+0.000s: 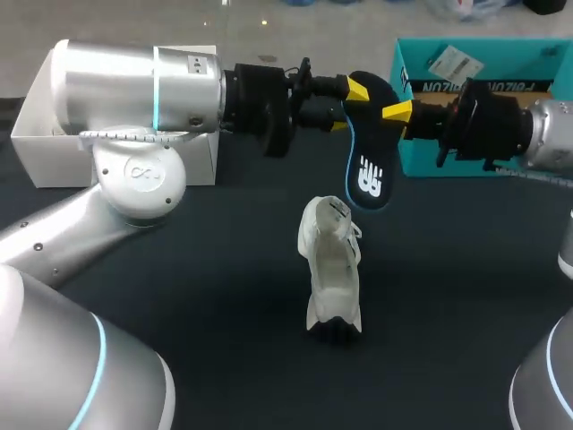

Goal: Take the shoe out of the shoebox, open the shoe tongue, remove and reinsert the insole, then place the shoe into the shoebox

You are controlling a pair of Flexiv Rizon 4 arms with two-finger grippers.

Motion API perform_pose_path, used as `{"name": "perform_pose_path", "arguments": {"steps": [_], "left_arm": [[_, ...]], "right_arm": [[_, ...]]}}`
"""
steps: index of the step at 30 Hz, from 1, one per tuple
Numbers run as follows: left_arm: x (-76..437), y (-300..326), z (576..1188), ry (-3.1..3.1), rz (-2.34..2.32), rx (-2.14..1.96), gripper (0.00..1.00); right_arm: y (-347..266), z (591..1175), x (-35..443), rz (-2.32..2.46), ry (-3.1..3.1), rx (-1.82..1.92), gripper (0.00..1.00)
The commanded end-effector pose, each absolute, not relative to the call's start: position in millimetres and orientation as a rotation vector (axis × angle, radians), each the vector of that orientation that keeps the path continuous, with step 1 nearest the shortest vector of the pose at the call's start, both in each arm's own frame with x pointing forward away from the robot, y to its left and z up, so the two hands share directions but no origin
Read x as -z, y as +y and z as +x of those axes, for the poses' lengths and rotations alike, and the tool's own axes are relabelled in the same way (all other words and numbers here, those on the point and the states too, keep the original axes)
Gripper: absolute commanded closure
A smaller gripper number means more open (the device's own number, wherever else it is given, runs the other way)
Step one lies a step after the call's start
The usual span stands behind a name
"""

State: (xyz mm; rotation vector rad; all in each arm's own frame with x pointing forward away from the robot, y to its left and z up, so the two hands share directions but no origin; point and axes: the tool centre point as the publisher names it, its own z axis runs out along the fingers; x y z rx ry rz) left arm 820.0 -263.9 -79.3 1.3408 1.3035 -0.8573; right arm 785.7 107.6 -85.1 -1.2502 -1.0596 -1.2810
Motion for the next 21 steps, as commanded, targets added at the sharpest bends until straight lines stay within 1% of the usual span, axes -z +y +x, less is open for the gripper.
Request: {"name": "perform_pose_path", "arguments": {"steps": [1, 3, 4, 8, 11, 12, 13, 14, 21], "left_arm": [[83, -277, 819, 1.290, 1.309, 0.861, 0.62], [83, -279, 818, 1.289, 1.303, 0.865, 0.63], [84, -279, 817, 1.289, 1.301, 0.866, 0.68], [86, -281, 814, 1.287, 1.285, 0.870, 1.00], [87, -280, 813, 1.289, 1.274, 0.877, 1.00], [88, -280, 812, 1.292, 1.272, 0.881, 1.00], [88, -279, 812, 1.293, 1.271, 0.885, 1.00], [89, -278, 811, 1.295, 1.271, 0.886, 1.00], [92, -267, 806, 1.341, 1.221, 0.908, 1.00]], "right_arm": [[114, 788, 87, -1.251, -1.062, 1.269, 1.00], [115, 787, 88, -1.250, -1.064, 1.263, 1.00], [116, 787, 88, -1.249, -1.063, 1.262, 1.00], [116, 786, 88, -1.248, -1.062, 1.260, 1.00], [115, 786, 89, -1.248, -1.054, 1.264, 1.00], [114, 785, 90, -1.248, -1.053, 1.264, 0.76], [113, 785, 90, -1.248, -1.053, 1.264, 0.20], [112, 785, 91, -1.249, -1.050, 1.263, 0.00], [99, 781, 101, -1.297, -1.082, 1.254, 0.00]]}}
